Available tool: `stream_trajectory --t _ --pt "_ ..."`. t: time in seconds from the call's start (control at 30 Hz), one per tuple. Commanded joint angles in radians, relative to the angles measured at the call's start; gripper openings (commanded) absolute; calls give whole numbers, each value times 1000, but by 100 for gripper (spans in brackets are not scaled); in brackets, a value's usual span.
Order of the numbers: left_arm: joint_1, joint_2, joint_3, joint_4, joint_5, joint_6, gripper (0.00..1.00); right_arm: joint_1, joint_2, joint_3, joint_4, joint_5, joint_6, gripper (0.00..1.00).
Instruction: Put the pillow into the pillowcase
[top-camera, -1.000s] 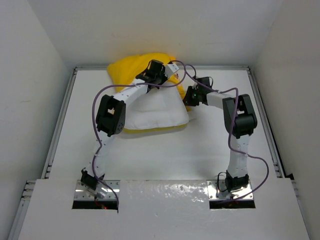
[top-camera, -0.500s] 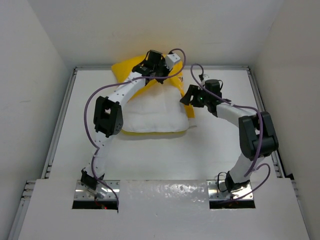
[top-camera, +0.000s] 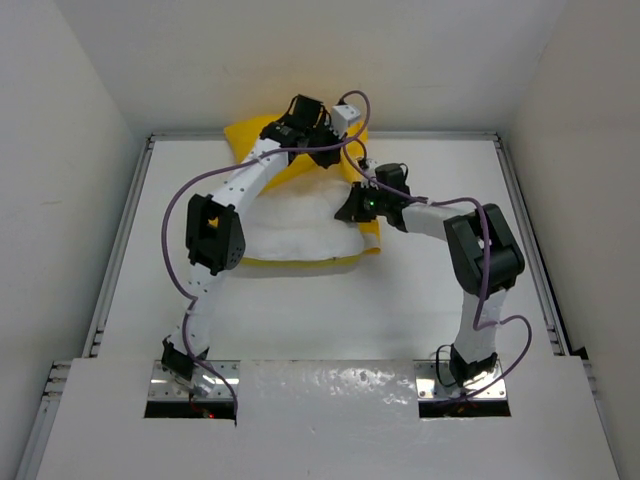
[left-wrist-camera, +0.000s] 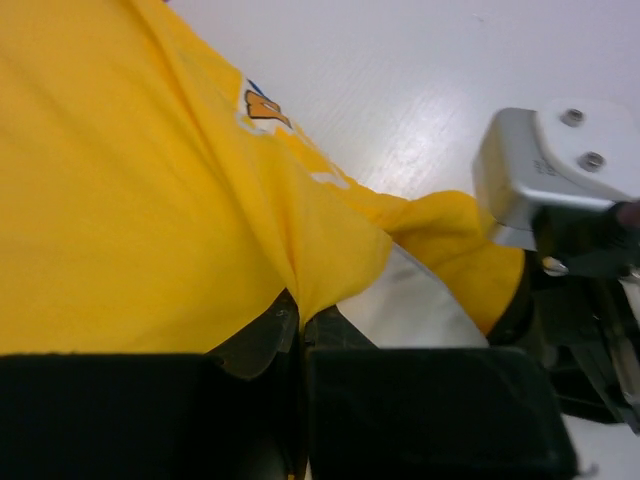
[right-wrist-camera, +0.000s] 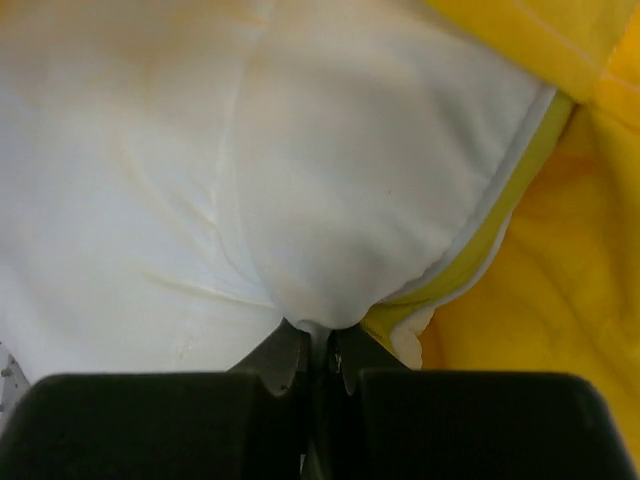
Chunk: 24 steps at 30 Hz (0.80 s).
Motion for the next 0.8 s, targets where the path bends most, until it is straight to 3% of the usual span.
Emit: stream_trajectory --t 0.0,0.13,0.27,0.4,0.47,0.6,0.63,0.67,0.7,0.73,0.77 --pt "-16 -102 63 -102 217 -29 0 12 -71 44 171 -4 -5 0" --pt "-16 -110 34 -214 269 58 0 13 -154 -8 497 68 74 0" --pt "-21 -122 32 -324 498 176 0 13 -138 -19 624 155 120 0" --pt "-39 -127 77 -568 620 375 0 6 -72 -31 627 354 186 0" --pt "-35 -133 84 -672 660 503 0 2 -30 -19 543 478 228 0" --pt "37 -161 16 -656 732 503 0 2 13 -5 366 528 199 0" --pt "48 -171 -4 -623 723 450 13 4 13 -10 366 490 156 0" --pt "54 -176 -26 -530 640 408 27 7 10 -15 359 441 142 8" --pt "63 -179 -56 -497 589 371 38 6 4 -13 345 334 128 23" --pt "68 -179 -63 -480 543 351 56 6 -5 -13 307 277 96 53" --pt "75 -182 -63 -451 474 337 62 7 -41 -12 276 229 70 60"
